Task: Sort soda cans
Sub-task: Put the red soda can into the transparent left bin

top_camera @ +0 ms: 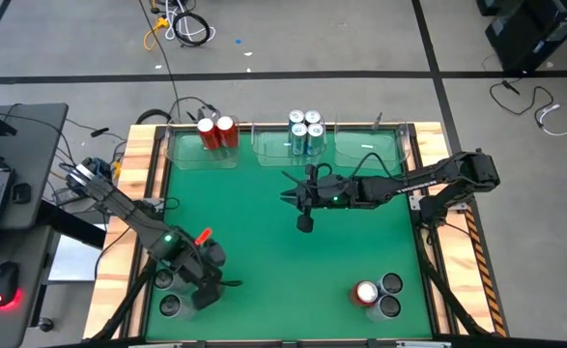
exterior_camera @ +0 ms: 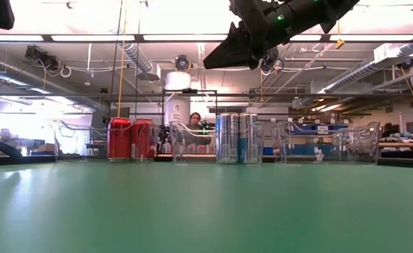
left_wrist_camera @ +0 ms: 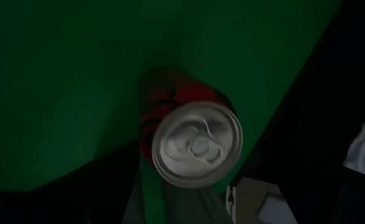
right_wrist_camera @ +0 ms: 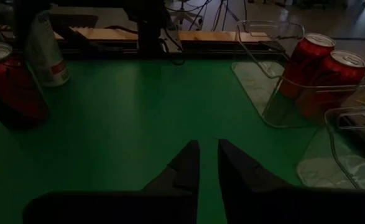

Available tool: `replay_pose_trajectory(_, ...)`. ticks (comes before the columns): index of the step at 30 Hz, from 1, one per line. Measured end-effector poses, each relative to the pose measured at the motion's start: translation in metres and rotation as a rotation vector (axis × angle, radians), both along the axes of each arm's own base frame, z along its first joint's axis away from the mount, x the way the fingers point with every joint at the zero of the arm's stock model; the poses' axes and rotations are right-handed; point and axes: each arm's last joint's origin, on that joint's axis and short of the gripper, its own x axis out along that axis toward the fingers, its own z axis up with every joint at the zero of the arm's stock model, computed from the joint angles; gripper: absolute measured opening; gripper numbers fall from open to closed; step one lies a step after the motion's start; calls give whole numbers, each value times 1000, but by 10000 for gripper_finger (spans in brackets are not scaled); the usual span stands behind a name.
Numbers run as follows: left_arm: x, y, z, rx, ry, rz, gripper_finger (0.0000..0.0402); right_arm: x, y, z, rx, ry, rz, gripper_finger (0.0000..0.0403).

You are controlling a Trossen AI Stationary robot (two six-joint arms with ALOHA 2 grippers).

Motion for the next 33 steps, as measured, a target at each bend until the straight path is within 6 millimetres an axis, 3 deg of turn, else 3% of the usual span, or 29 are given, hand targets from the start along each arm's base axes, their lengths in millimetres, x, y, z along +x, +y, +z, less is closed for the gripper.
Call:
replay_pose_trajectory(15,9,-8,-20,40,62,-62,356,0,0,0,-1,0,0,53)
replay_pose_trajectory(25,11,-6,-24,131,-9,-144,352,0,-1,0,-9,1,1,56)
replay_pose_trajectory(33,13,0,-32,149,-13,-159,297,0,-4,0,-18,3,-6,56)
